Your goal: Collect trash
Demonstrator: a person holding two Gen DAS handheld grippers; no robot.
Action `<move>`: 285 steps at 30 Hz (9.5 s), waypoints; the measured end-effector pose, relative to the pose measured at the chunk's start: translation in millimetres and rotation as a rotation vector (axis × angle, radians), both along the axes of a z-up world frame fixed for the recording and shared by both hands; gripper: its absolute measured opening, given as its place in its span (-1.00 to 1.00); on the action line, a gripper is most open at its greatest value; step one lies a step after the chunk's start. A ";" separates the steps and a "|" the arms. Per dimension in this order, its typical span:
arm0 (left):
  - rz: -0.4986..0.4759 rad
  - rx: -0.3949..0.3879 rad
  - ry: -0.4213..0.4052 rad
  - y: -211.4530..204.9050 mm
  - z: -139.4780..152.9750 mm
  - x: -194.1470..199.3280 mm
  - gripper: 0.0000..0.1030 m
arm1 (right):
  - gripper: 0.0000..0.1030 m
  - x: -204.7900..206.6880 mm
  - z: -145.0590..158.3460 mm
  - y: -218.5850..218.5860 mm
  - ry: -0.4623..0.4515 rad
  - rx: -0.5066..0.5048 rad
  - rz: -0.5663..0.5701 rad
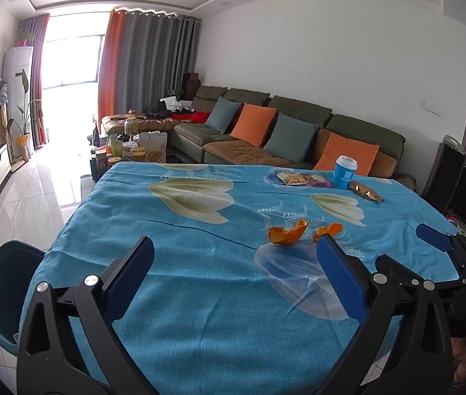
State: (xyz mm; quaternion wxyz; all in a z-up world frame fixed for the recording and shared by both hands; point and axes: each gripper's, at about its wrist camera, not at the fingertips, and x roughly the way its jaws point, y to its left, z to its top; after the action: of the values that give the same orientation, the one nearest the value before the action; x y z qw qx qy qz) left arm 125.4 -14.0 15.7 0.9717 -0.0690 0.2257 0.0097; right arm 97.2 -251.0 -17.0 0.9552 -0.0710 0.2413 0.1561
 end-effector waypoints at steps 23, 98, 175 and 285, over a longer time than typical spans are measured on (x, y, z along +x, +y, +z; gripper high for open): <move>-0.034 -0.004 0.113 9.0 -21.2 95.6 0.89 | 0.35 95.3 -30.2 40.5 0.196 -0.181 0.065; -0.096 -0.062 0.049 35.8 26.0 29.1 -0.65 | -0.83 28.3 52.0 45.1 0.088 0.073 0.253; 0.537 -0.211 0.284 321.7 -98.6 -74.5 -0.64 | -0.82 14.4 -27.2 438.8 0.491 -0.164 0.985; 0.090 0.076 -0.058 33.4 40.2 -30.8 0.89 | 0.87 1.2 33.5 2.0 -0.029 0.133 0.008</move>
State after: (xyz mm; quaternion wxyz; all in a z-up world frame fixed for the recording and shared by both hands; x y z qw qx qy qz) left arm 94.6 19.4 55.9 0.9784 -0.0424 0.1934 0.0600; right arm 98.4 -249.0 16.5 0.9606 -0.0105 0.2163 0.1743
